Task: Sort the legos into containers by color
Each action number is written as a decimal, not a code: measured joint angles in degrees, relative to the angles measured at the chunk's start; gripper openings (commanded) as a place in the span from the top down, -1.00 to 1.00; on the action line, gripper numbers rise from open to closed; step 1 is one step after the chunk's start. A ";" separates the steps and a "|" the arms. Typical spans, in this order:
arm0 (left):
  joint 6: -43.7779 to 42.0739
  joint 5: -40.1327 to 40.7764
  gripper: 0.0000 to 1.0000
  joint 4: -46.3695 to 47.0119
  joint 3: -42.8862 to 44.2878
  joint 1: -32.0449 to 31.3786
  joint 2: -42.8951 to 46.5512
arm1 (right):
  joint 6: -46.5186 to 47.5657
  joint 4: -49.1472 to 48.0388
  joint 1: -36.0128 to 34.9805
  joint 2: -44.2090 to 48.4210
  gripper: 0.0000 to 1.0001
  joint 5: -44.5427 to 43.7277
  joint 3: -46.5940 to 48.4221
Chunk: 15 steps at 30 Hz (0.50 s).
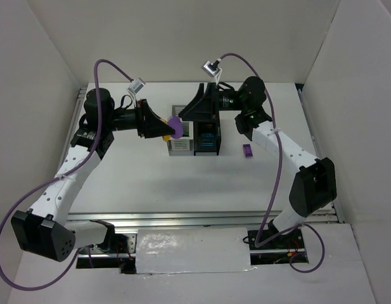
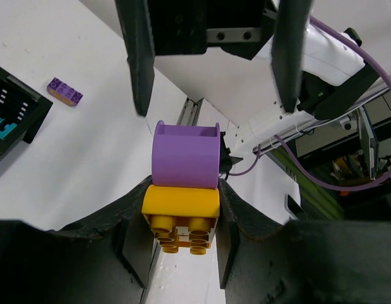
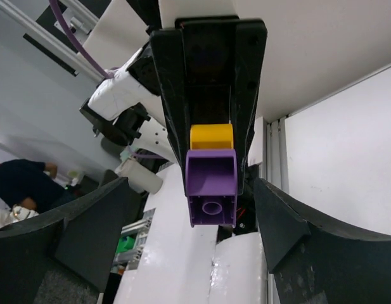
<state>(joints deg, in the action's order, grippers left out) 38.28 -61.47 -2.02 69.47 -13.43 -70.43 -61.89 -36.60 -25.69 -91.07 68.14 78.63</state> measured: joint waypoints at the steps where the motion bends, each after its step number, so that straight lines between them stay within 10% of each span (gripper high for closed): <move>1: 0.17 -0.22 1.00 0.35 0.00 -0.04 0.09 | 0.66 0.98 -0.28 0.02 -0.68 0.24 -0.13; 7: 0.87 -0.33 1.00 0.79 0.00 -0.04 0.11 | 11.08 17.62 -1.90 0.24 -0.50 -0.44 2.40; 15: 2.67 -2.10 1.00 1.70 -0.24 0.00 0.50 | 17.35 26.34 -3.78 -0.15 0.92 0.44 6.21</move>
<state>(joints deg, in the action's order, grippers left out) 40.95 -63.57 -0.32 69.23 -13.43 -69.93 -44.53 -10.26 -29.47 -91.22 68.58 84.84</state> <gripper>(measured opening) 0.486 0.434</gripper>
